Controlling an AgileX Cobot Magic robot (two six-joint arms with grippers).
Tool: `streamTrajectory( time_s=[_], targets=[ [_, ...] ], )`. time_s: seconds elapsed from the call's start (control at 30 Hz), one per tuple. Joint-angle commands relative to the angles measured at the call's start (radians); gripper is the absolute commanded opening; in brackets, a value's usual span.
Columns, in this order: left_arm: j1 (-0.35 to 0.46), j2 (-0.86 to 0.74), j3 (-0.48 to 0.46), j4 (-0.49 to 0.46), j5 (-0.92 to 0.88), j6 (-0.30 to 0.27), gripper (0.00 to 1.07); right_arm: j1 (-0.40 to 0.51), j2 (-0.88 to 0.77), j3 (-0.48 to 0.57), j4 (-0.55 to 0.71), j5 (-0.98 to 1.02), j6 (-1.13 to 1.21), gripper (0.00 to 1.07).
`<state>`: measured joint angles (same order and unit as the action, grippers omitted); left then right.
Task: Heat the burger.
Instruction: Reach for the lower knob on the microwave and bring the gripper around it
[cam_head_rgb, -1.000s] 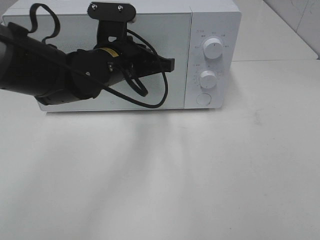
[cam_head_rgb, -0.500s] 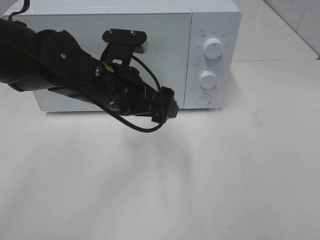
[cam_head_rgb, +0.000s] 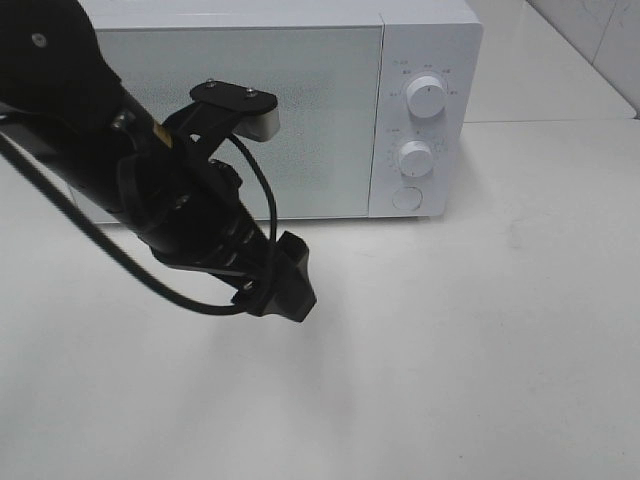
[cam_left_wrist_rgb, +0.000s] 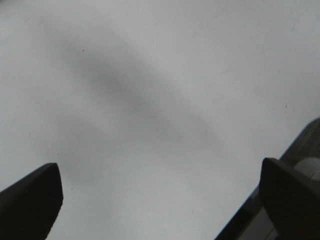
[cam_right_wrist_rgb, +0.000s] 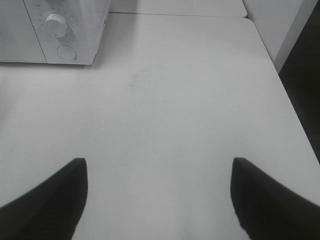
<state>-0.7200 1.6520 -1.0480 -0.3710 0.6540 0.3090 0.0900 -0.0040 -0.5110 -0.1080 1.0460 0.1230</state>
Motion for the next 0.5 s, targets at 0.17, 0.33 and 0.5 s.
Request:
streamTrajectory(
  time_s=[0.17, 0.33, 0.5],
  targets=[
    [0.001, -0.087, 0.002, 0.164, 0.185, -0.177, 1.01, -0.007, -0.026, 0.001, 0.000, -0.004, -0.008, 0.75],
    [0.003, -0.107, 0.002, 0.257, 0.243, -0.266, 1.01, -0.007, -0.026, 0.001, 0.000, -0.004, -0.008, 0.75],
    [0.092, -0.131, 0.002, 0.219, 0.286, -0.242, 1.01, -0.007, -0.026, 0.001, 0.000, -0.004, -0.008, 0.75]
  ],
)
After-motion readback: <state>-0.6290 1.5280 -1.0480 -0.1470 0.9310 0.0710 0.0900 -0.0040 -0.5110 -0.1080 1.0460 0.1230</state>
